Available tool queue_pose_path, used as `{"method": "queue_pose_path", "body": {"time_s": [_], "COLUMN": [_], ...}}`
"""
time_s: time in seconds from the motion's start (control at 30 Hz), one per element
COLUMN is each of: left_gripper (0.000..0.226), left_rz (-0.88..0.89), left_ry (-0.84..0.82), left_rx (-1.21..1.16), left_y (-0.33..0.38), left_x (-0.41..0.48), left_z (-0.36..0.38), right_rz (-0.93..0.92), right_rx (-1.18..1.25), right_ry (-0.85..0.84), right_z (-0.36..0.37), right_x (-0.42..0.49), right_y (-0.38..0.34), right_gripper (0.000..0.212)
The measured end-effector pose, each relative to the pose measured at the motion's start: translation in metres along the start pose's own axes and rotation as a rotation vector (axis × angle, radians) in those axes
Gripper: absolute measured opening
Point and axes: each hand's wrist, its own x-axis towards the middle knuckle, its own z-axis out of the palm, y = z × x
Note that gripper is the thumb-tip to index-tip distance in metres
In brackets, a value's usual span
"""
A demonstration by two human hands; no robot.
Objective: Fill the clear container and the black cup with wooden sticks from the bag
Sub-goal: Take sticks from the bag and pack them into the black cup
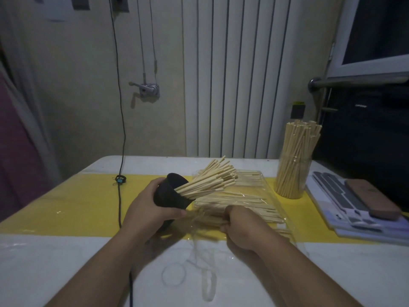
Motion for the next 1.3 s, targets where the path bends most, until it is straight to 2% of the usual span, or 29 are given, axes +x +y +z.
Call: {"method": "queue_pose_path", "body": {"time_s": [0.17, 0.33, 0.5, 0.6, 0.8, 0.93, 1.07, 1.3], "left_gripper": [0.069, 0.069, 0.071, 0.073, 0.075, 0.071, 0.068, 0.066], "left_rz": [0.004, -0.003, -0.009, -0.011, -0.02, -0.023, -0.013, -0.007], "left_ry": [-0.003, -0.003, -0.01, -0.007, -0.002, 0.003, 0.01, 0.003], "left_rx": [0.007, -0.002, -0.007, -0.01, -0.028, -0.03, -0.025, -0.026], "left_y": [0.002, 0.001, 0.0, -0.002, -0.001, 0.0, 0.001, 0.001], "left_x": [-0.001, 0.0, 0.0, 0.001, 0.001, 0.0, 0.0, -0.001], "left_z": [0.0, -0.001, -0.001, -0.001, -0.001, -0.001, -0.001, -0.001], "right_rz": [-0.038, -0.058, -0.145, -0.176, -0.187, -0.162, -0.14, -0.152], "right_rx": [0.035, -0.067, -0.125, -0.139, -0.155, -0.194, -0.212, -0.217], "right_ry": [0.015, 0.067, 0.094, 0.098, 0.146, 0.157, 0.163, 0.362], "right_z": [0.0, -0.005, -0.02, -0.031, -0.051, -0.059, -0.062, -0.076], "right_x": [-0.003, -0.008, -0.02, -0.029, -0.038, -0.041, -0.043, -0.048], "right_y": [-0.002, -0.006, -0.014, -0.018, -0.025, -0.024, -0.025, -0.026], "right_gripper": [0.028, 0.021, 0.023, 0.015, 0.022, 0.036, 0.032, 0.029]}}
